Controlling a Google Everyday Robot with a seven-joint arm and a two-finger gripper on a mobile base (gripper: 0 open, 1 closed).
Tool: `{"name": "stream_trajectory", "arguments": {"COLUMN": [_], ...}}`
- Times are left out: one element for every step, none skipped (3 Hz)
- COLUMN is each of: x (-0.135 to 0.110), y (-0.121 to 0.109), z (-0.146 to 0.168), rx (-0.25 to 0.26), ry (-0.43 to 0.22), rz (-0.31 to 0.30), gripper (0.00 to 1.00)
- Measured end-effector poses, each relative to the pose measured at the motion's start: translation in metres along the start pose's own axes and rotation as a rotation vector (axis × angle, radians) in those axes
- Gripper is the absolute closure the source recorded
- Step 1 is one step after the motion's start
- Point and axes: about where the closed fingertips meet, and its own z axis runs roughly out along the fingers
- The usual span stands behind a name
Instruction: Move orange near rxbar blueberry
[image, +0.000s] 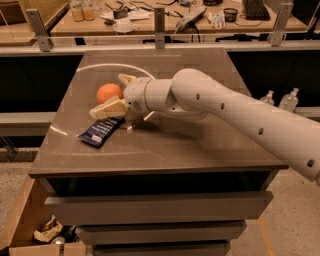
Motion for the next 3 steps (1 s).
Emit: {"name": "stream_trajectory", "arguments": {"x": [-0.001, -0.003, 0.001], "y": [0.0, -0.006, -0.022], "z": [0.0, -0.015, -0.057], "rx": [-0.001, 0.013, 0.071], "ry": [0.0, 0.013, 0.07], "rz": [-0.002, -0.008, -0.018], "gripper": [0.0, 0.0, 0.0]}}
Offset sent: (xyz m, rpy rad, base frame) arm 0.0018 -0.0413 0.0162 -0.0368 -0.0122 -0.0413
